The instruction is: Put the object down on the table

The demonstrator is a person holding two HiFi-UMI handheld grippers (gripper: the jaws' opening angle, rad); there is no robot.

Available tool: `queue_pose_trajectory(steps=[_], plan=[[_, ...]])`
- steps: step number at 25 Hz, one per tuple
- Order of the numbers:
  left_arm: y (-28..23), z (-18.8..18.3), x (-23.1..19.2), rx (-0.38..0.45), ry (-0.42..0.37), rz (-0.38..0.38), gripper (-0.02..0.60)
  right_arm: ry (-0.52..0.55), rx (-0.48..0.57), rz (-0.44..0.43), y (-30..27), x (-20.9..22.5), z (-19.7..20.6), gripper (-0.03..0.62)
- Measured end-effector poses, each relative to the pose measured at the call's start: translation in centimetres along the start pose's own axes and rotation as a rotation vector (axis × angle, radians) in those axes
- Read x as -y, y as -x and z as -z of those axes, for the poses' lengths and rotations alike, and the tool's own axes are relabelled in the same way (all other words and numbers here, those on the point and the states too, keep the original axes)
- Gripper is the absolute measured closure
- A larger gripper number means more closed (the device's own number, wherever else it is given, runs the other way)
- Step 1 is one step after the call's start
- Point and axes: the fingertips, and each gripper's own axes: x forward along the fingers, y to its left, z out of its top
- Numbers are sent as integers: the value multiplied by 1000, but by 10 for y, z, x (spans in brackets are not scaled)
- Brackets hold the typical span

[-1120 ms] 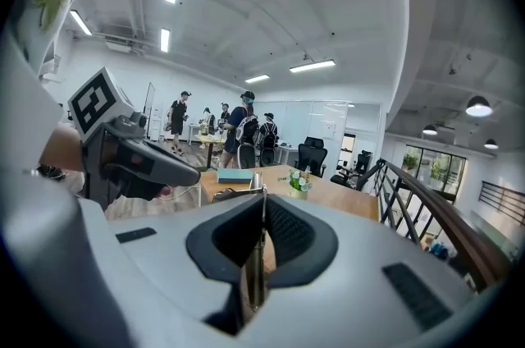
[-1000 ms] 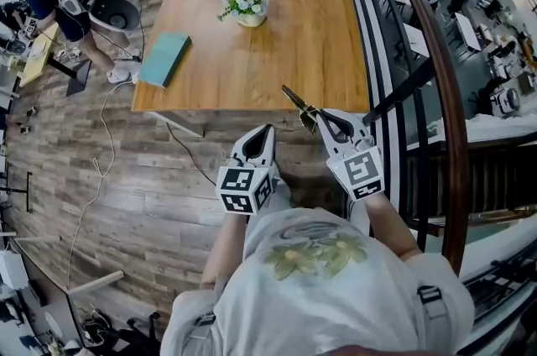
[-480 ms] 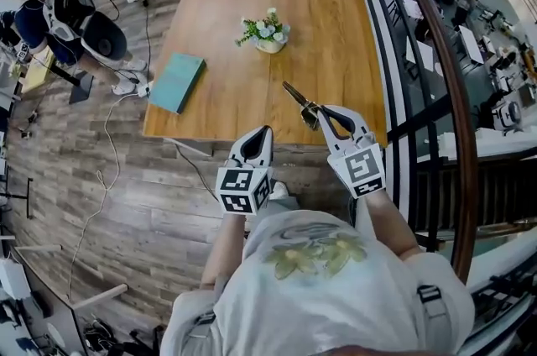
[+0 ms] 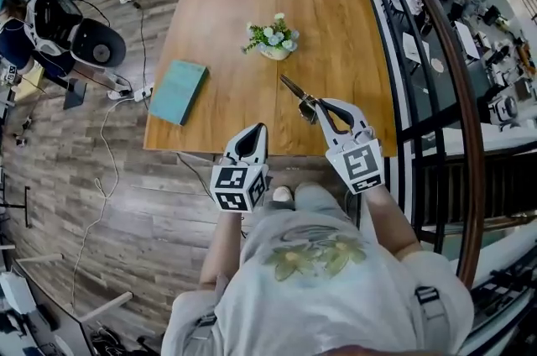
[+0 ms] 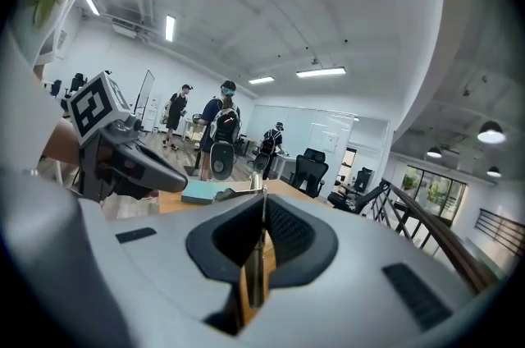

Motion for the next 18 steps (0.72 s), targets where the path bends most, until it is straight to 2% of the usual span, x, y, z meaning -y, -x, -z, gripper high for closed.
queue_pose_trajectory(steps=[14, 18], plan=[[-33, -3, -38, -3, 23, -30, 568, 32, -48, -33, -57, 13, 19, 580], [-44, -9, -51, -1, 22, -17, 568, 38, -54, -32, -77, 13, 24, 580]])
